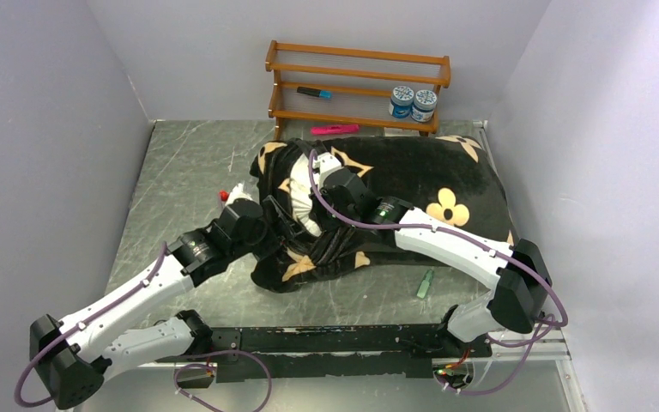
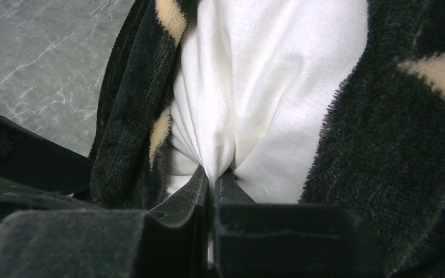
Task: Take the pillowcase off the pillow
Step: Remove the pillow from the pillowcase.
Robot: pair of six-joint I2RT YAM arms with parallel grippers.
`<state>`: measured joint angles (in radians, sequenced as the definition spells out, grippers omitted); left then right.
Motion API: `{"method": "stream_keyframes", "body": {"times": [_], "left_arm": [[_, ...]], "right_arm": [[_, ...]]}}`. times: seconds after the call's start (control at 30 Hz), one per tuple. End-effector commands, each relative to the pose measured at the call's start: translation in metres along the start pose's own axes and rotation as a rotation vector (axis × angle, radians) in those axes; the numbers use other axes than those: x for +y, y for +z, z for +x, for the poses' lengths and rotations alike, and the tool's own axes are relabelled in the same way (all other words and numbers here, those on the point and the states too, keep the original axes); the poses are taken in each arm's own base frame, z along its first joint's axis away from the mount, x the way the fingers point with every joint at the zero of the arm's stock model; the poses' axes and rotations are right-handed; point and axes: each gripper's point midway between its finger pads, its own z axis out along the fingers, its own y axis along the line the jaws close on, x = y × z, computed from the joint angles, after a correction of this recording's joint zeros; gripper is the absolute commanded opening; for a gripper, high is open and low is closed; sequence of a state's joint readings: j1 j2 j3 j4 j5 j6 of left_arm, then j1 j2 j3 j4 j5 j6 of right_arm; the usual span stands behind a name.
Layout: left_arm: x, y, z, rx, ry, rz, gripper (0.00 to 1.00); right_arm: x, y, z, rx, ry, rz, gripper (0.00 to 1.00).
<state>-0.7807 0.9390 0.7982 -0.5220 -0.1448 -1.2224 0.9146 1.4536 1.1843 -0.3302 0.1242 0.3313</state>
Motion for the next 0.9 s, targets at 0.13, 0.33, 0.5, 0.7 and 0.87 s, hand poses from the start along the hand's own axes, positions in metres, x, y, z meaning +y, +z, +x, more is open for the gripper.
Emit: {"method": "stream_keyframes", "body": {"times": [0.13, 0.33, 0.5, 0.7, 0.87], "left_arm": [[-0.042, -0.003, -0.030, -0.095, 0.002, 0.043, 0.83], [-0.033, 0.019, -0.030, -0.096, 0.070, -0.041, 0.83], [-0.004, 0.031, -0.020, -0.063, 0.119, -0.146, 0.81], [0.040, 0.026, 0.003, -0.004, 0.108, -0.199, 0.71], [0.077, 0.018, 0.021, 0.051, 0.114, -0.262, 0.62]], "right_arm": [[-0.019, -0.019, -0.029, -0.109, 0.018, 0.068, 0.00], [-0.020, -0.020, -0.026, -0.112, 0.017, 0.069, 0.00], [-0.025, -0.022, -0.028, -0.125, 0.016, 0.096, 0.00], [-0.033, -0.026, -0.042, -0.163, 0.020, 0.138, 0.00], [-0.037, -0.025, -0.055, -0.194, 0.031, 0.167, 0.00]]}}
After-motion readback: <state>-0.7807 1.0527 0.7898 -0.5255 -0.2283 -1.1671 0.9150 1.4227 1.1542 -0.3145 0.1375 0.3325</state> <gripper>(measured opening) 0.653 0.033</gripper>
